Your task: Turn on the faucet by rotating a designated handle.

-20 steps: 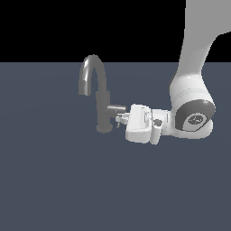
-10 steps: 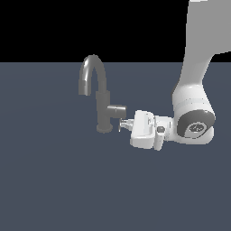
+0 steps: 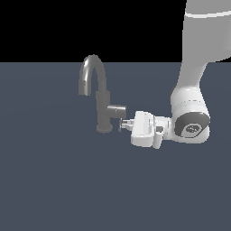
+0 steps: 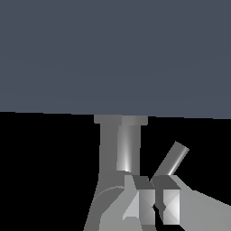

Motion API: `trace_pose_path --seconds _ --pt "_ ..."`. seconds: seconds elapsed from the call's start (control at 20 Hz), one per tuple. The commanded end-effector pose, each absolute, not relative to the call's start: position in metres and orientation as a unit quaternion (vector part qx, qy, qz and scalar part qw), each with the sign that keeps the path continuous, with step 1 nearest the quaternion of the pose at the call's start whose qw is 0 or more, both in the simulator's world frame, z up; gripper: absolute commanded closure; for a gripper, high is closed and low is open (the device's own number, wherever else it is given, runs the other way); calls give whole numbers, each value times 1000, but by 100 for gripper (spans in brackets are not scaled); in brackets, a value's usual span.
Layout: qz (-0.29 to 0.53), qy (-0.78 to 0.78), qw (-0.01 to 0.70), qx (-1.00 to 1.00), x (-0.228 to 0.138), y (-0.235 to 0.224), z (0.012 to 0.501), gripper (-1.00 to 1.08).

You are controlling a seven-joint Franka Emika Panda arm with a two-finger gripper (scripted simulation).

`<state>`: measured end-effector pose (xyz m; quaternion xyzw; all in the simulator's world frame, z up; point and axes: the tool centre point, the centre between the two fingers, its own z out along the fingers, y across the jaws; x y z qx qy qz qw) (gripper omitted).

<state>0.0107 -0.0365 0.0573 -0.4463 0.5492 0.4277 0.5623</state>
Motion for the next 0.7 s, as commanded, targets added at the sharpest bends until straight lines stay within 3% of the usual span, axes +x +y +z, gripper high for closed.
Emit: trace_pose_path --seconds 0.0,0.65 --pt "433 550 559 -445 15 -31 50 108" --pt "440 551 554 -443 44 -30 35 108"
